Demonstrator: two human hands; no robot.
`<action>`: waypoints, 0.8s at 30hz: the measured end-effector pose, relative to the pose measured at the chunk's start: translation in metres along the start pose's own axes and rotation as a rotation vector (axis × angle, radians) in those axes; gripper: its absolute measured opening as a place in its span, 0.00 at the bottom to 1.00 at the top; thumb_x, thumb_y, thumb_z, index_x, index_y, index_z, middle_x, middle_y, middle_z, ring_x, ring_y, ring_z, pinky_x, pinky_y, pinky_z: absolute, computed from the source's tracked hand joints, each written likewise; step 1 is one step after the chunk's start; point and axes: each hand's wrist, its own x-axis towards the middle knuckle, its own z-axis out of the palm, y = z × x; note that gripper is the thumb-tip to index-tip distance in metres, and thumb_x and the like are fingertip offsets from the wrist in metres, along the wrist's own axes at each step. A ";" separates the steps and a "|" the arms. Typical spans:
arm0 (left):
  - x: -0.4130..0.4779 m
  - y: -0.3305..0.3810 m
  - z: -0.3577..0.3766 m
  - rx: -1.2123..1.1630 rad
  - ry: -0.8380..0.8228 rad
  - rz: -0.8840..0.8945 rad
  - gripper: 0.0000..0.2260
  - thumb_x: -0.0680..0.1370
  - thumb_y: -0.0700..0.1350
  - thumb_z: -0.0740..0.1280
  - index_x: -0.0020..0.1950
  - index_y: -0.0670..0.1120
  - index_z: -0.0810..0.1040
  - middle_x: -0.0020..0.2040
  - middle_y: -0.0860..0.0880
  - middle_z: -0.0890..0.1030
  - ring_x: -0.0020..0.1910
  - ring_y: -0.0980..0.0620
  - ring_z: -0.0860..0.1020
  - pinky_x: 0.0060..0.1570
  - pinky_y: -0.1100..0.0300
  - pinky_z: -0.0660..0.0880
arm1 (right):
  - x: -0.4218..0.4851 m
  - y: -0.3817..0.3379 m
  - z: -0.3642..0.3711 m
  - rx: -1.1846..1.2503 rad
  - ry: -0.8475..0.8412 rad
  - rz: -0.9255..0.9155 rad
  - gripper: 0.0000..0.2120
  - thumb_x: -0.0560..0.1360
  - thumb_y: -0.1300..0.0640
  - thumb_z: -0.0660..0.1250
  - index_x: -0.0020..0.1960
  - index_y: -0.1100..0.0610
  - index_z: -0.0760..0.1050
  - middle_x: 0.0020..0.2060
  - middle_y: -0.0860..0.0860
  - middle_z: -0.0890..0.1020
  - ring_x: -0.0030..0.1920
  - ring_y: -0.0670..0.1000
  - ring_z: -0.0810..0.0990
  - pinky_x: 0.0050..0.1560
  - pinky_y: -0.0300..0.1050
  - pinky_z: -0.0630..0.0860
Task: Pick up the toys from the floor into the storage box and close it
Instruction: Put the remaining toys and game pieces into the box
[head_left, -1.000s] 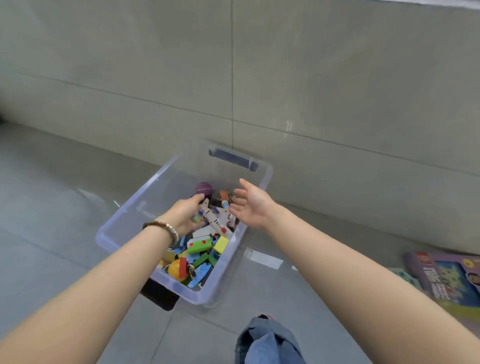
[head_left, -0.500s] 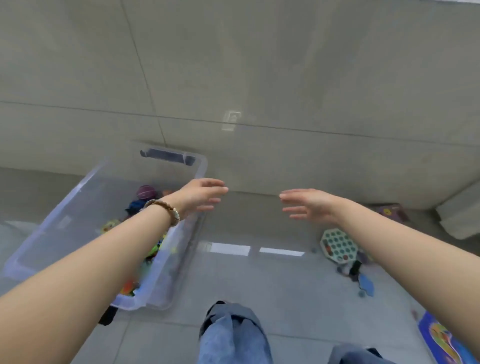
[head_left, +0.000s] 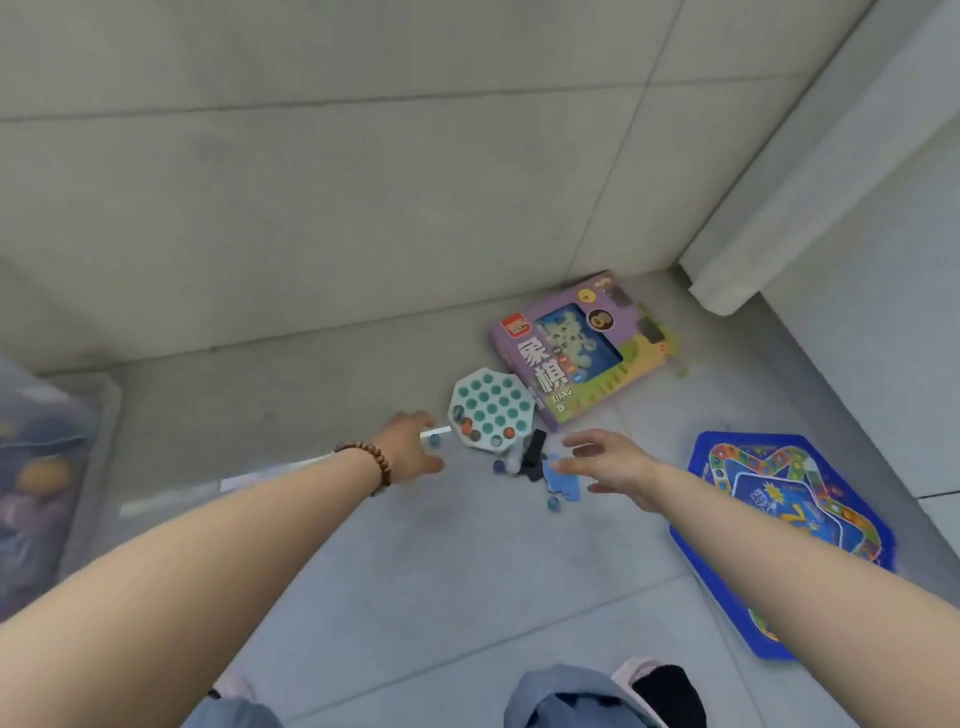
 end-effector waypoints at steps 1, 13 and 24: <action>0.012 -0.004 0.009 0.000 0.043 -0.012 0.28 0.74 0.48 0.69 0.72 0.46 0.64 0.69 0.42 0.65 0.65 0.43 0.70 0.64 0.56 0.67 | 0.011 0.009 0.001 0.022 0.034 -0.020 0.25 0.69 0.55 0.74 0.64 0.55 0.71 0.60 0.53 0.72 0.58 0.50 0.73 0.53 0.44 0.72; 0.047 -0.032 0.054 -0.287 0.356 0.104 0.04 0.75 0.43 0.69 0.45 0.46 0.74 0.41 0.50 0.77 0.40 0.52 0.76 0.40 0.66 0.71 | 0.065 0.020 0.068 -0.015 0.308 -0.165 0.13 0.66 0.51 0.75 0.43 0.55 0.76 0.31 0.47 0.73 0.30 0.45 0.70 0.33 0.38 0.68; 0.019 0.023 0.069 -1.862 -0.347 -0.332 0.15 0.81 0.51 0.56 0.51 0.42 0.77 0.43 0.45 0.79 0.36 0.51 0.81 0.35 0.60 0.81 | 0.034 0.018 0.049 0.235 0.167 -0.321 0.08 0.69 0.59 0.74 0.48 0.58 0.80 0.35 0.50 0.77 0.27 0.41 0.71 0.28 0.29 0.67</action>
